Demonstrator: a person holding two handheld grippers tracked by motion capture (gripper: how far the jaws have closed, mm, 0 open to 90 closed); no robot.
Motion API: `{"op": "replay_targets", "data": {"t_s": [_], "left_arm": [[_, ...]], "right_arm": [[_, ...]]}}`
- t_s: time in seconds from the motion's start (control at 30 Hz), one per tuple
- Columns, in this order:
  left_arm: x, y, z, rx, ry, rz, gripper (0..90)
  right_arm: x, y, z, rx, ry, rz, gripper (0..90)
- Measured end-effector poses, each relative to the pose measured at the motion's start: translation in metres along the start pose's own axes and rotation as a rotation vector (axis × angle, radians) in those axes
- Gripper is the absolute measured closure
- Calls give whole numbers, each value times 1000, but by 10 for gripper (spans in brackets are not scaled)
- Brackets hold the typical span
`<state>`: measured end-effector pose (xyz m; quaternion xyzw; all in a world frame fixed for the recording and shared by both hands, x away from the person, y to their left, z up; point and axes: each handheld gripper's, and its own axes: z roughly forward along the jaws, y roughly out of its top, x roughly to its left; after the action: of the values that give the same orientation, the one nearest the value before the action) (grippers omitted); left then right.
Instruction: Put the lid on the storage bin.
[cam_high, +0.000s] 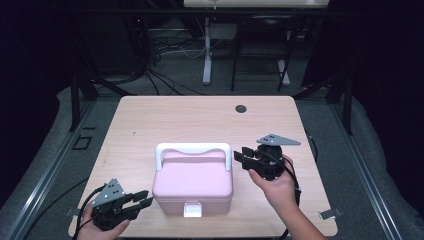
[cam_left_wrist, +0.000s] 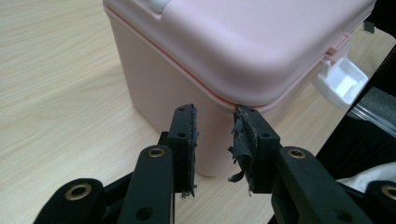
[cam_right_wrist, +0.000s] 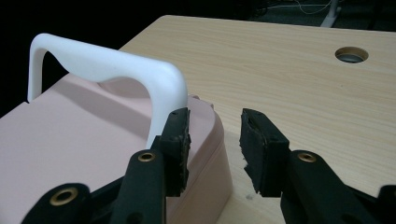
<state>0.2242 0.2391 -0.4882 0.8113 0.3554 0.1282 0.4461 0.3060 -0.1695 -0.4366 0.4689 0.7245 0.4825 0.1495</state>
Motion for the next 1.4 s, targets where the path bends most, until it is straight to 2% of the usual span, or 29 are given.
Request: {"op": "replay_targets", "data": {"t_s": [0.27, 0.8, 1.27, 1.4], "left_arm": [[2, 0, 0, -9, 0, -7, 681], [9, -2, 2, -16, 30, -25, 592], [27, -4, 13, -17, 60, -77, 545], [34, -3, 18, -30, 57, -112, 535]], "right_arm": [[0, -1, 0, -4, 0, 1, 625], [-10, -14, -6, -10, -15, 29, 620], [-17, -36, -12, -23, -42, 42, 609], [-19, -44, -11, -25, -50, 46, 608]]}}
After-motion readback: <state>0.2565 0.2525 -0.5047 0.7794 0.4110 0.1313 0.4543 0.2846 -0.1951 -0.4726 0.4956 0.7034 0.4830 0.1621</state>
